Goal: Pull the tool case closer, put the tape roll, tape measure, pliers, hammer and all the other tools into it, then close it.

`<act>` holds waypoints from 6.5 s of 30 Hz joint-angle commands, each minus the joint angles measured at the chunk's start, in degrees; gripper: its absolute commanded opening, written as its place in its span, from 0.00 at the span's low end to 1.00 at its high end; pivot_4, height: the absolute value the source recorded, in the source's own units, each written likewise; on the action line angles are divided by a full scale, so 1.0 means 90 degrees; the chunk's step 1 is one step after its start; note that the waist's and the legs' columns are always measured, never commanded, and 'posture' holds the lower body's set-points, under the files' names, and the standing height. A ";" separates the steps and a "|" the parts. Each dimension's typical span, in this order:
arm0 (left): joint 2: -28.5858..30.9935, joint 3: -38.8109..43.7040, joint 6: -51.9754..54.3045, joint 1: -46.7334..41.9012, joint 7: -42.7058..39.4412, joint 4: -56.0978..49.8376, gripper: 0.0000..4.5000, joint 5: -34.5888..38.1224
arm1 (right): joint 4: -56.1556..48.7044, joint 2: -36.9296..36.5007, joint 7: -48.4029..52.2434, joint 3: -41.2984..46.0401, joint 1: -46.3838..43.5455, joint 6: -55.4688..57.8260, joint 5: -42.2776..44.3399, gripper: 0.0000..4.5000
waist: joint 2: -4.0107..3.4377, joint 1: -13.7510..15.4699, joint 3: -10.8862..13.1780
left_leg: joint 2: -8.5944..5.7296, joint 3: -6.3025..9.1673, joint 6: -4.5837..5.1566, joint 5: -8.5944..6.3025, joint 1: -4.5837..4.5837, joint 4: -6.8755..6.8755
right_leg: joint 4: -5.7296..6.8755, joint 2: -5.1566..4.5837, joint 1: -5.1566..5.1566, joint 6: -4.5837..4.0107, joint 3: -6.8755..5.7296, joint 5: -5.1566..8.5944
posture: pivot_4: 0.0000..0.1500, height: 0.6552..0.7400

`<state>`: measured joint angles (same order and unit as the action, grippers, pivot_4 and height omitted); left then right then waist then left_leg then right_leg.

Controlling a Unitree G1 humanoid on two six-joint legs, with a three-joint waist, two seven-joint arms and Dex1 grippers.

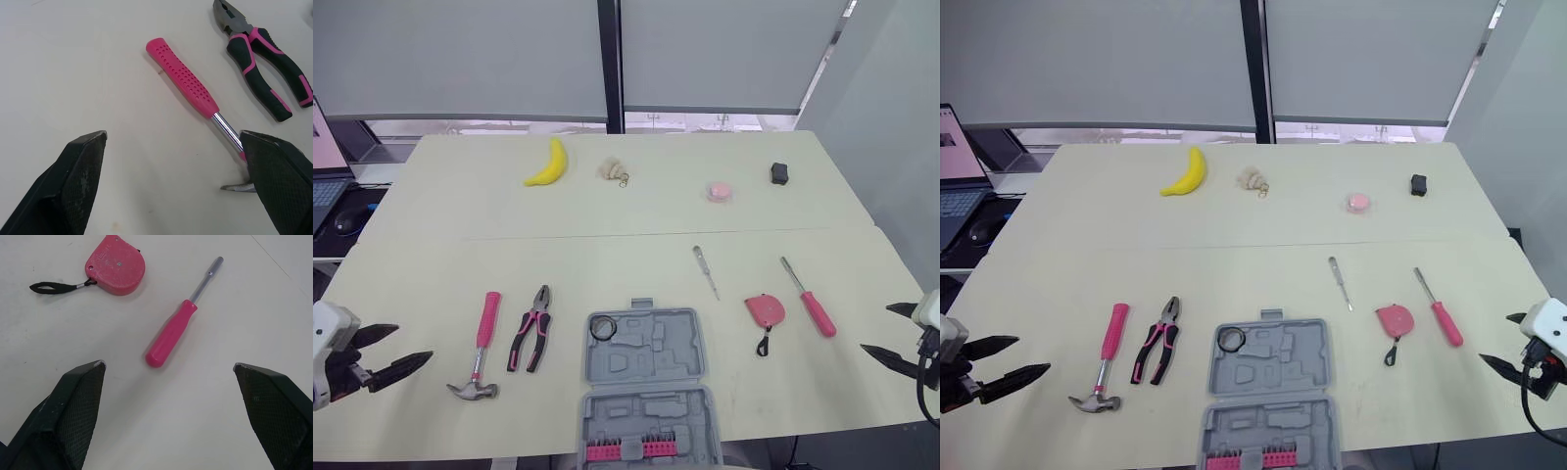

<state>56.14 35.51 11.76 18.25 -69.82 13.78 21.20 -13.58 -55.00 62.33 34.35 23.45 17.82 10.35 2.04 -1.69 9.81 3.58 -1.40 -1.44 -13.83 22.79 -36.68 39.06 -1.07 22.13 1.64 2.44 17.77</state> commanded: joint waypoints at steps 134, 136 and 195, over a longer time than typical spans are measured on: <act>-0.0239 -0.3856 0.0108 -0.1711 -0.1625 -0.4844 1.00 0.1542 | 0.0166 -0.0063 -0.0243 -0.4500 -0.1161 -0.3146 -0.1192 0.99 | -0.0015 0.0018 -0.0015 | 0.0006 0.0004 0.0001 0.0003 -0.0002 -0.0042 | 0.0001 0.0101 -0.0014 0.0028 0.0030 -0.0015 | 1.00 0.85; -0.0238 -0.3859 0.0105 -0.1696 -0.1628 -0.4850 1.00 0.1539 | 0.0390 -0.0026 -0.0217 -0.4584 -0.1308 -0.3281 -0.1225 0.99 | -0.0015 0.0017 -0.0015 | 0.0006 0.0004 0.0001 0.0004 -0.0010 -0.0044 | 0.0003 0.0101 -0.0018 0.0030 0.0031 -0.0017 | 1.00 0.85; -0.0479 -0.4052 -0.0019 -0.2273 -0.0593 -0.3696 1.00 0.0356 | -0.0708 0.1381 0.1111 -0.7834 -0.6693 0.2171 -0.1944 0.70 | -0.0037 -0.0009 0.0001 | 0.0014 0.0006 0.0001 0.0004 0.0014 -0.0041 | 0.0017 0.0110 0.0020 -0.0022 0.0028 -0.0047 | 1.00 0.85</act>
<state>52.14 -0.43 12.36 -2.00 -75.55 -18.61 25.08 -21.14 -42.99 71.41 -34.61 -35.11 36.90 -5.66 1.70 -1.78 9.82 3.70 -1.31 -1.44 -13.79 22.94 -37.03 39.23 -0.08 22.32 1.41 2.65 17.37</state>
